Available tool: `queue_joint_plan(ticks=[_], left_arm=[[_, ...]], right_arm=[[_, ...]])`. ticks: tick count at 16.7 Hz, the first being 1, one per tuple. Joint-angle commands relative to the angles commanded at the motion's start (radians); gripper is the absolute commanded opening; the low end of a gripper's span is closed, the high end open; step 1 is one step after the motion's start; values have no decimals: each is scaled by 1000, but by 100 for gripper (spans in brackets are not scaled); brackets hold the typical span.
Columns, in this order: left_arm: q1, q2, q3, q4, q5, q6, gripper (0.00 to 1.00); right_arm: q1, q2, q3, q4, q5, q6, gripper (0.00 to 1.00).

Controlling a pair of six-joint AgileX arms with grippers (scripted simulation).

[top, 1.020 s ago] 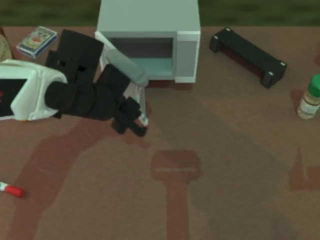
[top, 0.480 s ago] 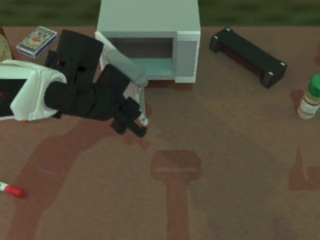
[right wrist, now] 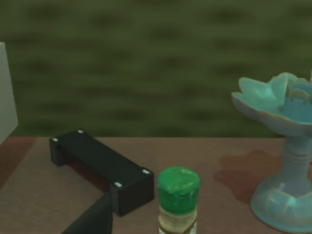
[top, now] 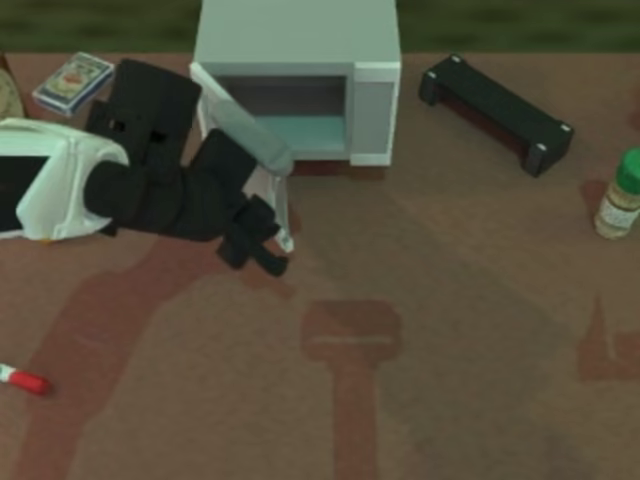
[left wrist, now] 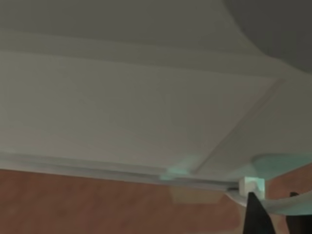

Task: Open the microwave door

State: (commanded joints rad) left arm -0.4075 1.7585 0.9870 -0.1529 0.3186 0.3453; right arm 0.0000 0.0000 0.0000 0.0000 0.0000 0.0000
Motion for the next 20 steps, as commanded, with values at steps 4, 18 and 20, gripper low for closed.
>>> queue_joint_plan(ticks=[4,18,20], left_arm=[[24,-6,-2,-14,29,46,0],[27,-7,-3,-17,33,53,0],[27,-7,-3,-17,33,53,0]], right_arm=[[0,0,0,0,0,0,100],[0,0,0,0,0,0,100],[0,0,0,0,0,0,100]])
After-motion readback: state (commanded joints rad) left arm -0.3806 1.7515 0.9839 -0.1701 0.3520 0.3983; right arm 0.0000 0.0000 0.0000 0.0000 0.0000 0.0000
